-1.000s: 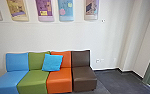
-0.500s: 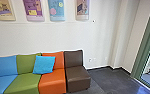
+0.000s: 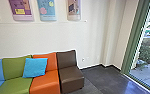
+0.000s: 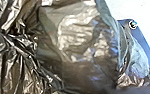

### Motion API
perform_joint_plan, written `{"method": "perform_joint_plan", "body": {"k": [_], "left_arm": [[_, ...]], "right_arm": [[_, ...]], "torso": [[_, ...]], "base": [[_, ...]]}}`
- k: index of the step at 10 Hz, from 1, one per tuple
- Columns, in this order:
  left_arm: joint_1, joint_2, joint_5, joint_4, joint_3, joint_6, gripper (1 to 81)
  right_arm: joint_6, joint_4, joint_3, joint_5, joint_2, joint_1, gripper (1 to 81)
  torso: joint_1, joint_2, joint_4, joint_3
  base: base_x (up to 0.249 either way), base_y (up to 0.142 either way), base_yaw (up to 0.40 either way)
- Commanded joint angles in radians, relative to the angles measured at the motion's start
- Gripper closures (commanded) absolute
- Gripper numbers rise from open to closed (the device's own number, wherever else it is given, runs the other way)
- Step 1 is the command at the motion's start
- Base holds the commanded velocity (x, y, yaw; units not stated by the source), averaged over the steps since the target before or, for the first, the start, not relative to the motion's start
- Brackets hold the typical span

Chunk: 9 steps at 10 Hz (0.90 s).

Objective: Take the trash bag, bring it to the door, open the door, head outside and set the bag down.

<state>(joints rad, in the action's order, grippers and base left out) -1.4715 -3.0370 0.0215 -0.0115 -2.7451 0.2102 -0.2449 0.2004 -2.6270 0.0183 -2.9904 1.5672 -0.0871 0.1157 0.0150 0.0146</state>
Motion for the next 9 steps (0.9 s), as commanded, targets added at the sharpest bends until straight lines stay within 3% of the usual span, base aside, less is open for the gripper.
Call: {"method": "perform_joint_plan", "body": {"k": [1,9], "left_arm": [[0.058,-0.007,0.049,-0.007,-0.001,0.005,81.1],[0.059,-0.008,0.051,-0.007,-0.001,0.008,81.1]], "right_arm": [[0.001,0.005,-0.005,0.049,0.002,-0.051,1.0],[0.001,0.002,-0.019,0.048,0.000,-0.042,1.0]], "torso": [[0.000,0.000,0.000,0.000],[0.000,0.000,0.000,0.000]], "base": [[0.000,0.000,-0.221],[0.000,0.000,-0.238]]}}
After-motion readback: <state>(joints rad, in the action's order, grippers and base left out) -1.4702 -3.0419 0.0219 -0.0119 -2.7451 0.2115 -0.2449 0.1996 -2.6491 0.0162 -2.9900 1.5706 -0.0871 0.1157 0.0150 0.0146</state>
